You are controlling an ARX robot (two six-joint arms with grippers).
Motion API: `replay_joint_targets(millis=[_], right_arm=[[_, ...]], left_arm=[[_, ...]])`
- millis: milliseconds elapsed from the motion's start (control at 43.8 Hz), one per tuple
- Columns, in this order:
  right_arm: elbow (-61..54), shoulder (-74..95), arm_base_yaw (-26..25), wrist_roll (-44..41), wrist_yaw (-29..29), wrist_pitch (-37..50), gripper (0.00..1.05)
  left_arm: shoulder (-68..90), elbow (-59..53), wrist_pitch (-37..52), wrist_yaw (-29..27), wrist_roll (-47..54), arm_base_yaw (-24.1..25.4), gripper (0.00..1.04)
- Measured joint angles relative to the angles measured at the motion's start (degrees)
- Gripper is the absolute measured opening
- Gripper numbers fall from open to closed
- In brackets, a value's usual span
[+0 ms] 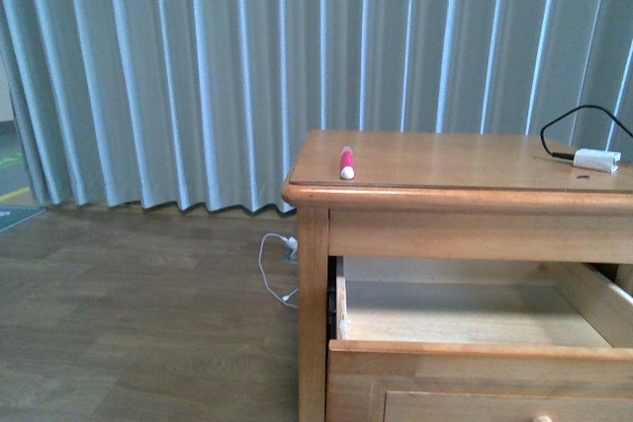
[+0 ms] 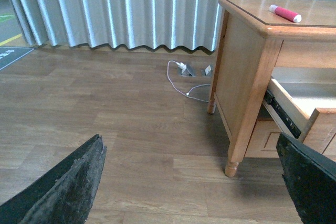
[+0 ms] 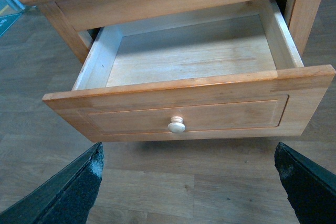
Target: Place pink marker in drawer with both arms
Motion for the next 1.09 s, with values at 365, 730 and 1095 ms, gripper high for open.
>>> replay_joint_targets(millis=[365, 730, 1095], right_arm=[[0.0, -0.2, 0.1, 0.0, 0.0, 0.0, 0.96], [0.0, -0.2, 0.1, 0.0, 0.0, 0.0, 0.96], [0.0, -0.2, 0.1, 0.0, 0.1, 0.0, 0.96]], left_arm=[[0.0, 0.0, 0.0, 0.0, 0.0, 0.0, 0.99], [16.0, 3.8, 2.3, -26.1, -2.1, -12.0, 0.99], [65.5, 31.5, 25.1, -14.3, 1.8, -17.0, 0.99]])
